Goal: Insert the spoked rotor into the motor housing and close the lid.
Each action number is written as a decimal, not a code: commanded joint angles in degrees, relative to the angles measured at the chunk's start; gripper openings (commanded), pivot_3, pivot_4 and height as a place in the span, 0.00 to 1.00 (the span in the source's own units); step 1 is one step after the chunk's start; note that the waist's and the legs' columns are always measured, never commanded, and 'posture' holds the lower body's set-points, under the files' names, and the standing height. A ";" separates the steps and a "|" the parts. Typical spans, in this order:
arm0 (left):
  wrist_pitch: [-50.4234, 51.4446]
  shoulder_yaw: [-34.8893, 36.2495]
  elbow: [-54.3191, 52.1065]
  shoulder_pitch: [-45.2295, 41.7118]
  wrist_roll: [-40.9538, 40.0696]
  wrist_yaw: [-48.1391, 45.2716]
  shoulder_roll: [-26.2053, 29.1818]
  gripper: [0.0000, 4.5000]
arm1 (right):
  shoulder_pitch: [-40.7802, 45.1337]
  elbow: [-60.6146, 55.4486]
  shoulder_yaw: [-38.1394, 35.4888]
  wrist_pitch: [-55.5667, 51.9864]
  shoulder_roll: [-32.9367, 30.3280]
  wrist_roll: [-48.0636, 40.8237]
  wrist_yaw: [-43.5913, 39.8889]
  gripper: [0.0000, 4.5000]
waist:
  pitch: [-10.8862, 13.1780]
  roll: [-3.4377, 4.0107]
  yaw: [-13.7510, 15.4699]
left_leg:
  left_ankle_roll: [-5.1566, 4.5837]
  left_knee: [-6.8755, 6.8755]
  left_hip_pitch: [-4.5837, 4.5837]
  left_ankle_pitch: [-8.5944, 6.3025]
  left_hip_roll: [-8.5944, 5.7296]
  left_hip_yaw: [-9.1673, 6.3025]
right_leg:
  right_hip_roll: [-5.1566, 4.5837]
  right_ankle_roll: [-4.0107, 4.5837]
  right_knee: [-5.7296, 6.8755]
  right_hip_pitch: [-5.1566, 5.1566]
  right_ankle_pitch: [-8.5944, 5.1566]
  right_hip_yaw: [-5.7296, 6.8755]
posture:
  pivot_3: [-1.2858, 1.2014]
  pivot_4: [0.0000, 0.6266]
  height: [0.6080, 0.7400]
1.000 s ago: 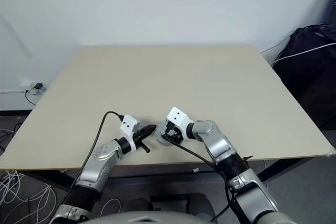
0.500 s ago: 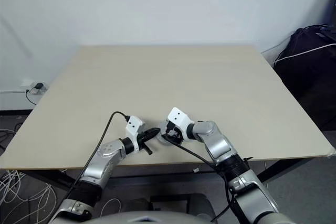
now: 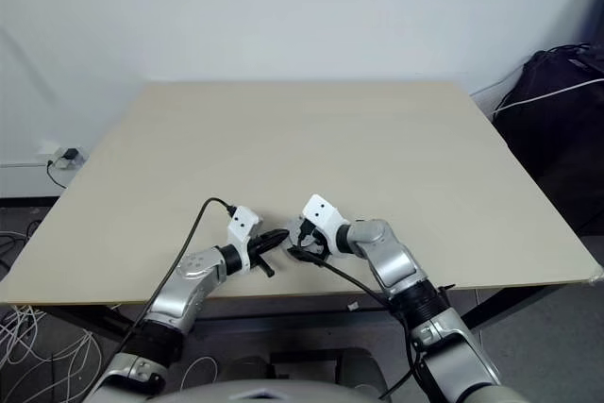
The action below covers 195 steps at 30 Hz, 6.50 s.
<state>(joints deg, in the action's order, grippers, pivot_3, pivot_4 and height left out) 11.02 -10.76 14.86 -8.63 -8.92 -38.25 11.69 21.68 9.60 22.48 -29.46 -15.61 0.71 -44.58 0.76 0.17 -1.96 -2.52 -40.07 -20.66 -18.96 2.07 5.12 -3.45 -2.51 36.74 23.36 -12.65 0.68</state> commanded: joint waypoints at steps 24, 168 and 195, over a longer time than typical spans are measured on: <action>0.37 -1.08 -0.63 -0.25 0.20 -1.03 -0.65 0.00 | 1.07 0.15 -5.42 4.44 3.29 -2.23 7.39 1.00 | 0.03 -0.01 0.36 | 0.00 0.00 -0.06 0.00 -0.02 0.01 | -0.01 0.00 -0.02 0.04 0.00 -0.01 | 0.52 0.00 1.00; 1.89 -1.44 -2.37 1.40 -0.14 -2.24 -1.24 0.00 | -7.12 -5.31 -40.03 -45.54 19.06 -42.55 20.88 0.48 | 0.01 0.17 0.20 | -0.09 0.12 -0.27 -0.05 -0.03 -0.05 | -0.06 -0.26 -0.17 0.19 0.14 0.00 | 0.52 0.00 1.00; 2.43 3.07 -17.96 8.52 -5.75 0.32 -1.99 0.00 | -7.35 -4.98 -41.79 -43.06 18.91 -42.87 22.37 0.47 | 0.05 0.18 -0.20 | -0.10 0.12 -0.53 -0.06 -0.01 -0.04 | -0.05 -0.27 -0.23 0.42 0.15 0.00 | 0.52 0.00 1.00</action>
<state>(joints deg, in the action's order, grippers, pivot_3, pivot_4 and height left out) 13.48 -8.26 0.92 -0.27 -12.95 -38.01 9.54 13.14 6.37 -19.44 -73.04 2.98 -39.77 -21.57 0.82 0.36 -2.16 -2.62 -39.95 -21.18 -19.02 2.06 5.08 -3.50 -2.78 36.52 23.78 -12.50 0.69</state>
